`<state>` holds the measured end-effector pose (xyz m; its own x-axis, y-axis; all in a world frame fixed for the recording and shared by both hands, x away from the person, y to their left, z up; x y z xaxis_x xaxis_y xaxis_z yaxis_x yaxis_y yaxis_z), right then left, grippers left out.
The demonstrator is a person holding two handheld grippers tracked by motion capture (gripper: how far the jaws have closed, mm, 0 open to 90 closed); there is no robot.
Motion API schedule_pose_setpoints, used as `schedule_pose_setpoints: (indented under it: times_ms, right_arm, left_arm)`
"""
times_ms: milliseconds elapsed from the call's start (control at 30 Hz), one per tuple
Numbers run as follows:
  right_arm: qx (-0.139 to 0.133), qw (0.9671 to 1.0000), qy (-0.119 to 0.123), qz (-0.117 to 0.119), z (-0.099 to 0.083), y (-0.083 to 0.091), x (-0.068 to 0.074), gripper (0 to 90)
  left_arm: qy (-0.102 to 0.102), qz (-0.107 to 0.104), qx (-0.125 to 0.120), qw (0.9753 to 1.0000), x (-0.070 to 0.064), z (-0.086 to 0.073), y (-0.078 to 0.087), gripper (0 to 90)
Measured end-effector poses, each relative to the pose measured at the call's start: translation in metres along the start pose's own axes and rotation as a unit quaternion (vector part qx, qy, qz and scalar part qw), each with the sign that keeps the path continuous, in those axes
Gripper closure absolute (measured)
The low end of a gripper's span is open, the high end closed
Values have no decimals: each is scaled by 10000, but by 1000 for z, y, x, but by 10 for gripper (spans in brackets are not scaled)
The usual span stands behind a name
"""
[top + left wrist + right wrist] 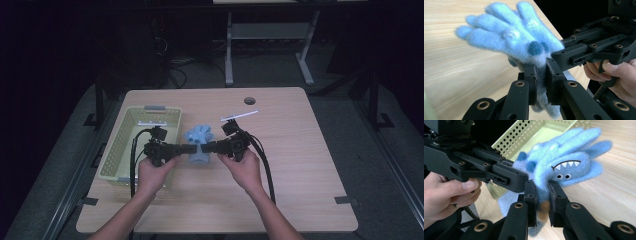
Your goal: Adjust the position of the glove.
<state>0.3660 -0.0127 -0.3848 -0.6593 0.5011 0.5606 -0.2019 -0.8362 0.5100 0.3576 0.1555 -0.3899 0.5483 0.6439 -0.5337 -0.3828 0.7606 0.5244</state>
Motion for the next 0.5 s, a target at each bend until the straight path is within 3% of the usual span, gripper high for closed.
schedule_pose_setpoints:
  times_ms: [500]
  right_arm:
    - [75,9997,165,192,18,-23,20,789]
  left_arm:
    - [-18,82,-70,9999,14,5,34,807]
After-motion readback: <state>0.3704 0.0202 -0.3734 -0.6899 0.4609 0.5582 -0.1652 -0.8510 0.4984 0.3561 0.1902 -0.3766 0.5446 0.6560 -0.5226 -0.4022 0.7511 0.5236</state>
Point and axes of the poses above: each handheld gripper's, and its own axes: y roughly backward along the jaws, z roughly out of its top, x roughly to its left, the point moved 5 cm from there along -y, roughly forward along the jaws, and after that the axes turned 5 degrees about z, right-handed, at the moved point
